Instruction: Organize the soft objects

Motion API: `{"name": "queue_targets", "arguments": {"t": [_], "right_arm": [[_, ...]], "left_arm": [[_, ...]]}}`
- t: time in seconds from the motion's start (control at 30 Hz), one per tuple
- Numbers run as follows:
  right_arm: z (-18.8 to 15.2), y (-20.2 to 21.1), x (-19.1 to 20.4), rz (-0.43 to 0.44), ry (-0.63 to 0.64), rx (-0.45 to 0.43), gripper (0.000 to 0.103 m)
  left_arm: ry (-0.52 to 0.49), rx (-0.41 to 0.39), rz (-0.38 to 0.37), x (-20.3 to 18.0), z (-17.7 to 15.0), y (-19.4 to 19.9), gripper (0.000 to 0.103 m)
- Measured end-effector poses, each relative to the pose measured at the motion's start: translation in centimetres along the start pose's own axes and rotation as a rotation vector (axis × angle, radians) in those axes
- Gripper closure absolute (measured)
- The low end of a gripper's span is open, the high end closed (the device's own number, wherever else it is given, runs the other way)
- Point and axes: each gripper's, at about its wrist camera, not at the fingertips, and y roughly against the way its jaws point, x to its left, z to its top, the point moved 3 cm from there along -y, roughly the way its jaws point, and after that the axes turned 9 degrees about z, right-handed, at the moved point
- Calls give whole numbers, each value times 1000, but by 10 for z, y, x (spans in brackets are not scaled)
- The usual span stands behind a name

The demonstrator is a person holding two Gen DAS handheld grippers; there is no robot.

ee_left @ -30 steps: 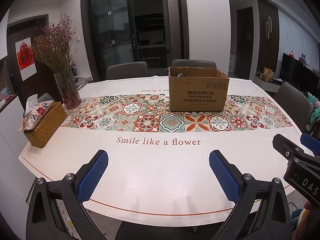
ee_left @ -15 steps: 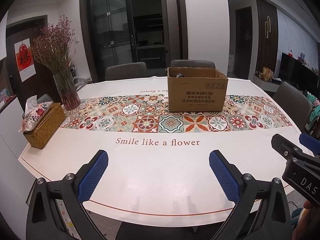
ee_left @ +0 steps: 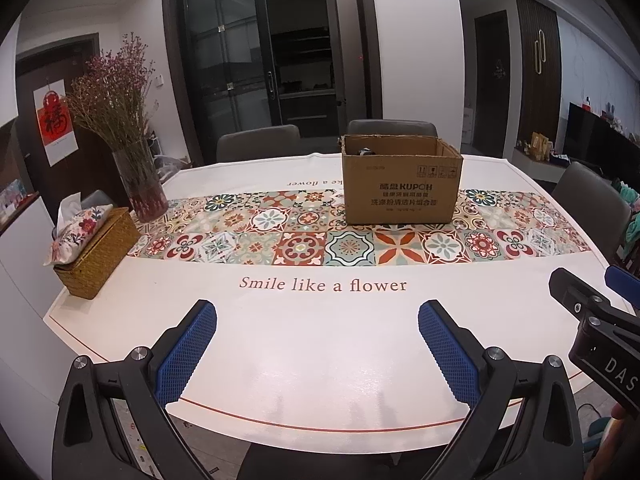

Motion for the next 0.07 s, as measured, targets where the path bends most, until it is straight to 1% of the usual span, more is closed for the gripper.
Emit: {"name": "queue_targets", "arguments": {"t": [0.07], "right_arm": [[0, 0, -1, 0, -1, -1, 22]], "left_arm": [[1, -1, 0, 0, 0, 1, 0]]}}
